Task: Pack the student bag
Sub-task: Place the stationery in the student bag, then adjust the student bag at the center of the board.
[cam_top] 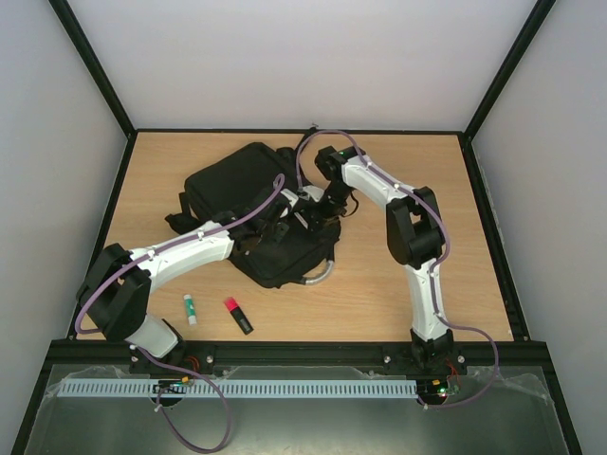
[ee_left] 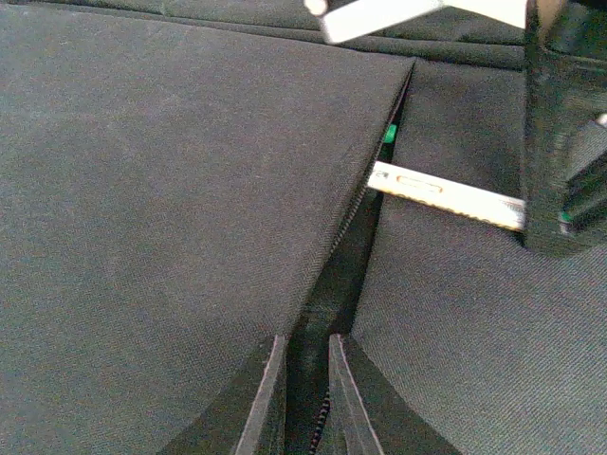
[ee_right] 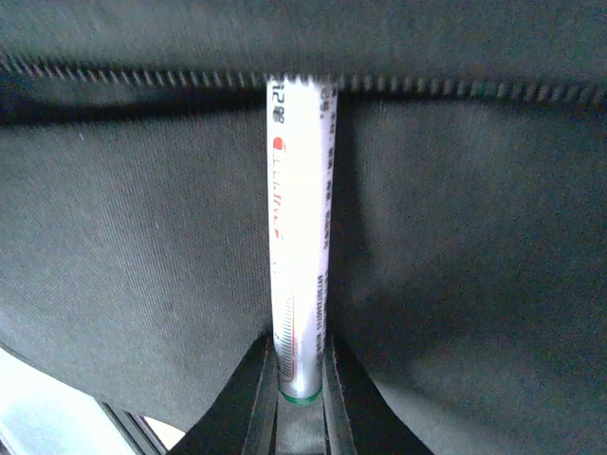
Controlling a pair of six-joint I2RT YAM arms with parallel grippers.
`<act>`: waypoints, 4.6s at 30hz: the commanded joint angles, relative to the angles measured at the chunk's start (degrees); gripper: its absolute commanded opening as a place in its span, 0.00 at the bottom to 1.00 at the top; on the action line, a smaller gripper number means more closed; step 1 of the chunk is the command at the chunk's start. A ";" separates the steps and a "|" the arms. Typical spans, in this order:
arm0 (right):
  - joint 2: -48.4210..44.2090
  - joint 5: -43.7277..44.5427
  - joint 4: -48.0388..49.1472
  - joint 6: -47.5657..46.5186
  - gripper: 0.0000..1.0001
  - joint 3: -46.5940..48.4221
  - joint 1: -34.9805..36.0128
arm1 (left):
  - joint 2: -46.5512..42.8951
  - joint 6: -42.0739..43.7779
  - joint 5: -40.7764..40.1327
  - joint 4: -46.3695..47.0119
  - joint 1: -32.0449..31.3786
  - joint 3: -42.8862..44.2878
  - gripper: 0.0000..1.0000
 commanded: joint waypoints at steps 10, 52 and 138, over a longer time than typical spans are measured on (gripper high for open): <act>1.84 -2.93 9.48 7.95 0.07 4.59 1.39 | -0.21 0.11 0.17 -0.25 -0.47 1.22 0.14; -12.79 2.45 32.63 4.37 0.20 -15.67 1.48 | -0.47 0.24 -2.10 -0.30 -1.01 0.67 0.13; -40.64 45.17 49.56 -4.95 0.01 -53.77 11.53 | -27.62 -47.65 15.30 -31.88 4.54 -12.99 0.63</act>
